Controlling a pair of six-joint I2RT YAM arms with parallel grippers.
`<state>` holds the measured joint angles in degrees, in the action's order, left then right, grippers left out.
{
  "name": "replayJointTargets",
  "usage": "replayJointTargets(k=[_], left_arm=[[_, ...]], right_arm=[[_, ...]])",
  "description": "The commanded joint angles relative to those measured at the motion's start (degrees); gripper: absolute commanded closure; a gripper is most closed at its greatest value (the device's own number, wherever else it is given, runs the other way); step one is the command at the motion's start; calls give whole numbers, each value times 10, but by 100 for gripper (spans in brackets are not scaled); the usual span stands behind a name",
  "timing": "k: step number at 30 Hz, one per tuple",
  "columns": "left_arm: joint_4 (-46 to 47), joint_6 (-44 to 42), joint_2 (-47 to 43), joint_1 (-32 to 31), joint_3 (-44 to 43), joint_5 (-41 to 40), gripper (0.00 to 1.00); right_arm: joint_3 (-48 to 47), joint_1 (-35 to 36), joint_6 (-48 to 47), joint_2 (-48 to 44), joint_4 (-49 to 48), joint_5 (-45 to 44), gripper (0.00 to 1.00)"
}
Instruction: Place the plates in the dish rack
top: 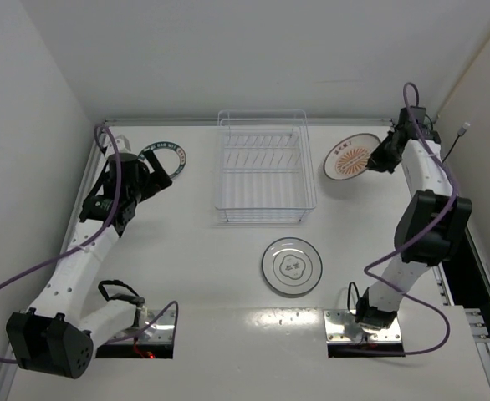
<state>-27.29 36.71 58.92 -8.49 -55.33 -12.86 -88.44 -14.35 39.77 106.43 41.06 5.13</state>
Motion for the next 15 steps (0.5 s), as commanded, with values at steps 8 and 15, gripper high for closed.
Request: replayJointTargets(k=[8, 15], left_arm=[[29, -14, 26, -14, -18, -12, 0], [40, -8, 50, -14, -45, -7, 0]], right_arm=[[-140, 60, -82, -93, 69, -174, 100], [-271, 130, -96, -43, 92, -202, 100]])
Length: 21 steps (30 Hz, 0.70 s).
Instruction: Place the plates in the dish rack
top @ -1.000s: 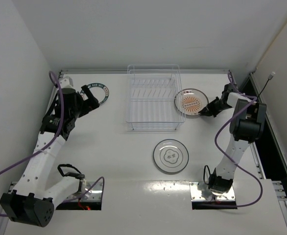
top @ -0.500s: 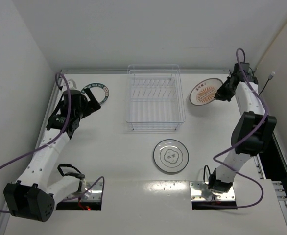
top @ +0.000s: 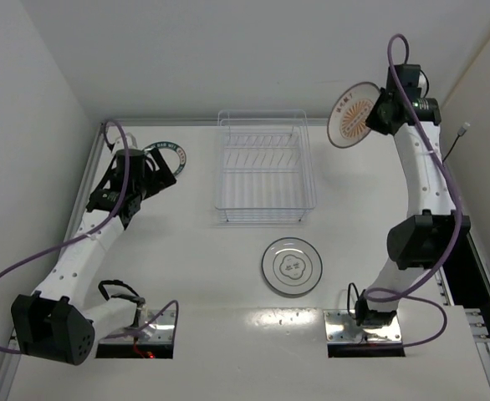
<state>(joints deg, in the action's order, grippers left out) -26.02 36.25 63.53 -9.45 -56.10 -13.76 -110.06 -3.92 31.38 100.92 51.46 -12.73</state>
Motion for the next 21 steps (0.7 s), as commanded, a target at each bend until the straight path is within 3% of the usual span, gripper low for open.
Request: replayJointTargets(k=[1, 21], left_arm=[[27, -4, 9, -5, -38, 2, 0], [-3, -37, 25, -5, -83, -21, 0]], right_arm=[[-60, 43, -12, 25, -12, -28, 100], [-179, 150, -27, 204, 1, -94, 100]])
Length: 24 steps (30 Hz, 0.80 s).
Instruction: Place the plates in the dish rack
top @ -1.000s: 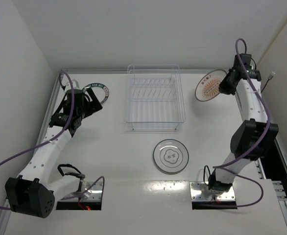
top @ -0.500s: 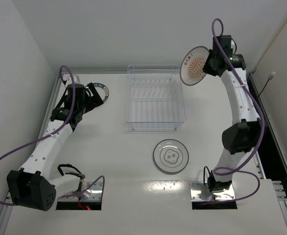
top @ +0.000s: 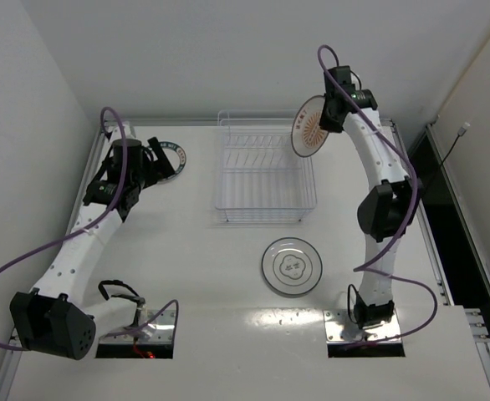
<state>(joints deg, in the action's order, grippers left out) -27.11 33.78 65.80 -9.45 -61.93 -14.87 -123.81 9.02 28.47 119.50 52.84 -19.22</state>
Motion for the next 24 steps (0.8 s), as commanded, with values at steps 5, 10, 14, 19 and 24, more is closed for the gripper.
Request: replayJointTargets(k=[5, 10, 14, 19, 24], left_arm=[[19, -13, 7, -5, -25, -5, 0], [24, -24, 7, -5, -25, -11, 0], [36, -24, 7, -5, -25, -11, 0], [49, -24, -3, -5, -7, -11, 0], [55, -30, -15, -24, 12, -24, 0]], right_arm=[[-86, 42, -4, 50, 17, -77, 100], [-81, 79, -27, 57, 22, -134, 100], [-76, 117, -41, 57, 22, -167, 100], [-61, 144, -33, 57, 16, -131, 96], [-72, 138, -20, 57, 28, -93, 70]])
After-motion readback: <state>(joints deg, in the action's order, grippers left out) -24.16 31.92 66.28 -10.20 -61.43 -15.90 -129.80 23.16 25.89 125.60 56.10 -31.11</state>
